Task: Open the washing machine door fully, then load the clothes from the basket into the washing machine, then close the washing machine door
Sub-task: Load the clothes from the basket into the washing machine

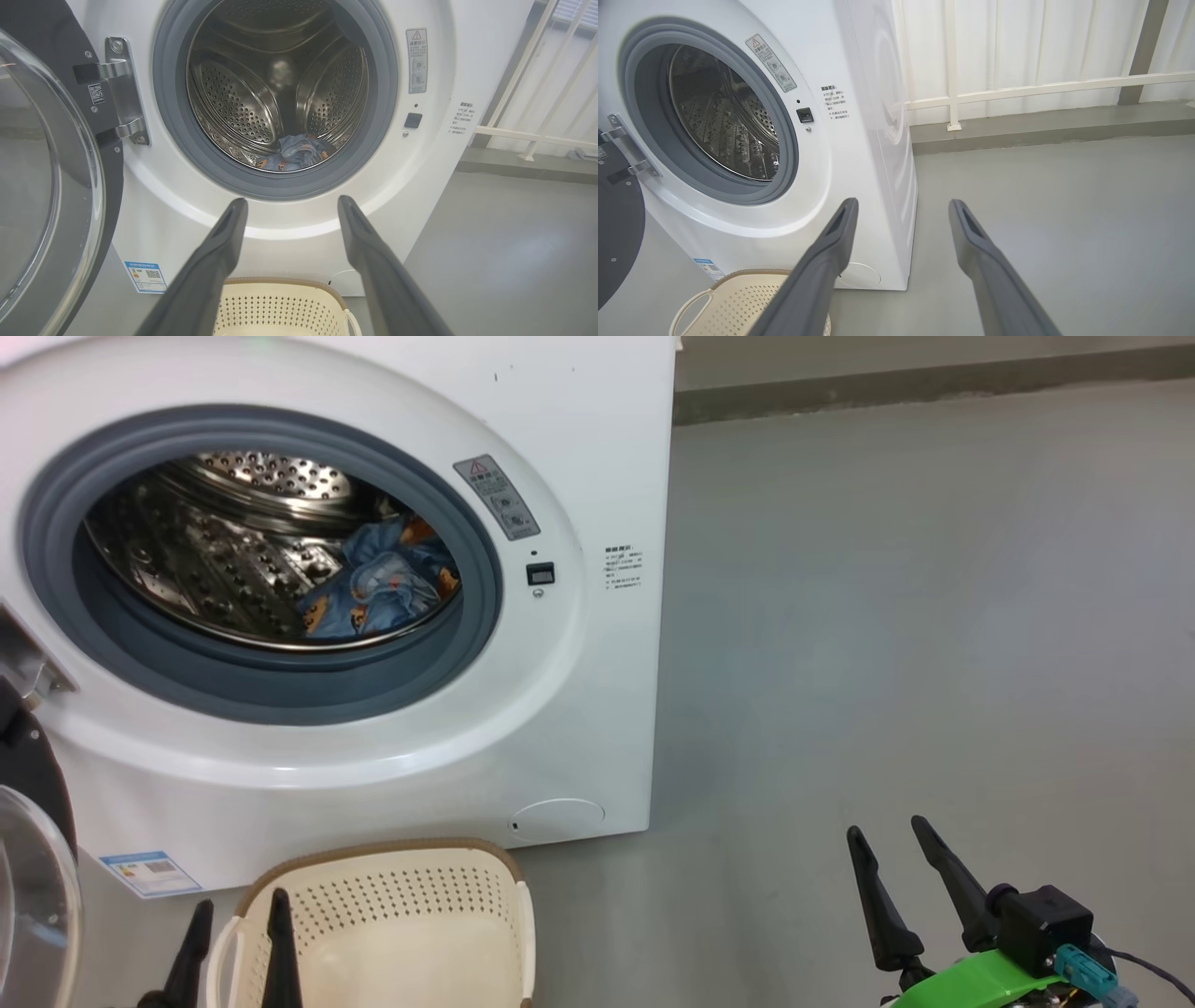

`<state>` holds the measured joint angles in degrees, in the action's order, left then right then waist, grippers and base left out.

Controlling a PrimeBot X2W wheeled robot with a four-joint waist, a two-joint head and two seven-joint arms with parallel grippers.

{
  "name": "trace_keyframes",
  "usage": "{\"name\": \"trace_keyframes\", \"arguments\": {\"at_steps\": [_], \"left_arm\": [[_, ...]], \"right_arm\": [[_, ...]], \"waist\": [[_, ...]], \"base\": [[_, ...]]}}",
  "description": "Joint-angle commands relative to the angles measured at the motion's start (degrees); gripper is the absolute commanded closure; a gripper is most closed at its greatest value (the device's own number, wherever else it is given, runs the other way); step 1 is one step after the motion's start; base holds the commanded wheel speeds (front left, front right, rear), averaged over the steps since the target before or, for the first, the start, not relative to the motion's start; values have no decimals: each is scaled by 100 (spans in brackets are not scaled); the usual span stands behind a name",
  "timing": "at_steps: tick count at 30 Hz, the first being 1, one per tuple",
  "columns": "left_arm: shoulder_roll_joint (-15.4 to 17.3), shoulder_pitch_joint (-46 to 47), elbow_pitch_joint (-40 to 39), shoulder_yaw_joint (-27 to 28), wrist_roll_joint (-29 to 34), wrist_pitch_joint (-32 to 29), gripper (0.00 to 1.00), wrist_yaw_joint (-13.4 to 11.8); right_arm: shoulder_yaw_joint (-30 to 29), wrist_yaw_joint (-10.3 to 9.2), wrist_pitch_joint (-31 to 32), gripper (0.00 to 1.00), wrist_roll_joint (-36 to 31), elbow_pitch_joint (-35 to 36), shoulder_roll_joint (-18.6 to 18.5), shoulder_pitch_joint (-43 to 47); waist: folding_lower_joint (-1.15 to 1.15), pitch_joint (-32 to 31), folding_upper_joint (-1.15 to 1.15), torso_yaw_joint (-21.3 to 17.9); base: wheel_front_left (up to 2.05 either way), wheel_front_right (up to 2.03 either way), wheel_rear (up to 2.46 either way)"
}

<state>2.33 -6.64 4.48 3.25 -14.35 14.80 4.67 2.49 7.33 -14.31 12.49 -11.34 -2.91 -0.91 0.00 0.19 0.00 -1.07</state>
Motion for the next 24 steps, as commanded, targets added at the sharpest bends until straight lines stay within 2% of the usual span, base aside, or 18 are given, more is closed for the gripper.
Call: {"name": "trace_keyframes", "arguments": {"at_steps": [1,11,16,24], "left_arm": [[55,89,-186,158,-33,19,0,-36],[55,-71,-455,64,189,19,0,-143],[55,-103,-520,74,351,19,0,-286],[55,-122,-605,38,578,19,0,-318]], "right_arm": [[107,16,-69,0,-90,177,3,-60],[42,16,-69,0,-286,254,3,2],[25,16,-69,0,-336,278,3,31],[1,16,-69,0,-374,288,3,26]], "waist": [[0,-34,0,7],[0,-153,0,28],[0,-189,0,52],[0,-190,0,92]], "base": [[0,0,0],[0,0,0],[0,0,0],[0,0,0]]}}
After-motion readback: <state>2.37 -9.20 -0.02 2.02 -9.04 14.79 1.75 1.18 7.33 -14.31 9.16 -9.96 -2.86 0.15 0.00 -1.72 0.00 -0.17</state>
